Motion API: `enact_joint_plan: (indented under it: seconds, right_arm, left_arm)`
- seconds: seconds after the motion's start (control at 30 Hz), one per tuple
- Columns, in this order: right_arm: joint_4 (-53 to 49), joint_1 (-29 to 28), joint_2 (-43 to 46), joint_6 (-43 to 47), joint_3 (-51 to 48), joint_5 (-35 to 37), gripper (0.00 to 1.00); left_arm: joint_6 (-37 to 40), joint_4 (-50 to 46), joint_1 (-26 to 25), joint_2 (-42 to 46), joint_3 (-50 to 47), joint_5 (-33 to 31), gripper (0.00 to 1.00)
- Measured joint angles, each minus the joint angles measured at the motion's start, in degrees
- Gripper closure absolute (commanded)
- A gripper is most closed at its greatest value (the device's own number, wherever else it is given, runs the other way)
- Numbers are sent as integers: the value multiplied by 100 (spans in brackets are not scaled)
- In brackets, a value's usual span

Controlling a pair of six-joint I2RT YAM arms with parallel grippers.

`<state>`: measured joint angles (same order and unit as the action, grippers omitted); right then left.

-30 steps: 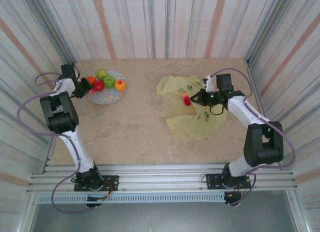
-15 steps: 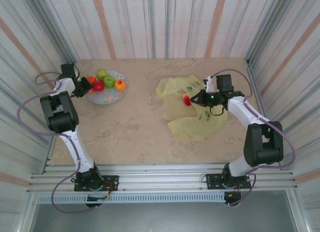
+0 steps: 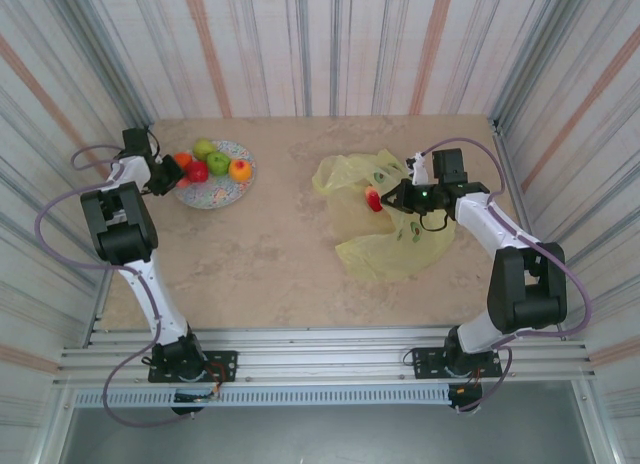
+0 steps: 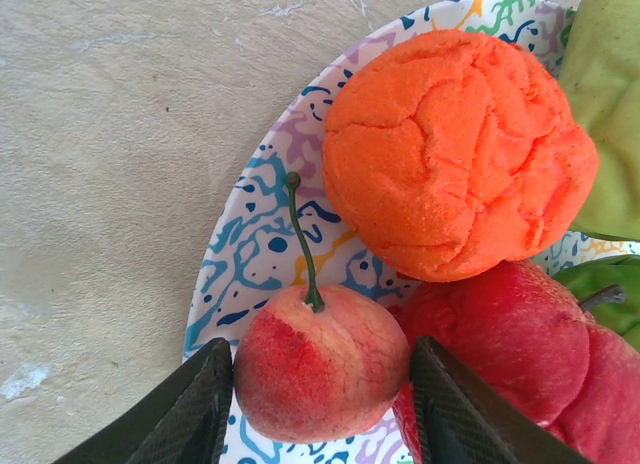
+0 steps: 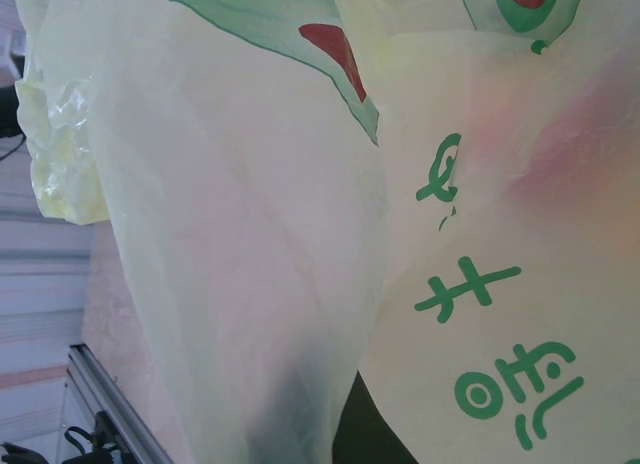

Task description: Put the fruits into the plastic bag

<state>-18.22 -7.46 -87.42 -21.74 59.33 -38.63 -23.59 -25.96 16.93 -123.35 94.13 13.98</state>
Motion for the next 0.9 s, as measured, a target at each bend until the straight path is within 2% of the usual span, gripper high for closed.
enact_joint_plan:
  seconds: [0.73,0.9]
  right_arm:
    - [7,11,0,0,0,-2,100]
    - [22,11,0,0,-2,-2,100]
  left_arm:
    - [20,-166,0,-66,61,-24,55]
    - [-76,2,0,577,-686,-105,55]
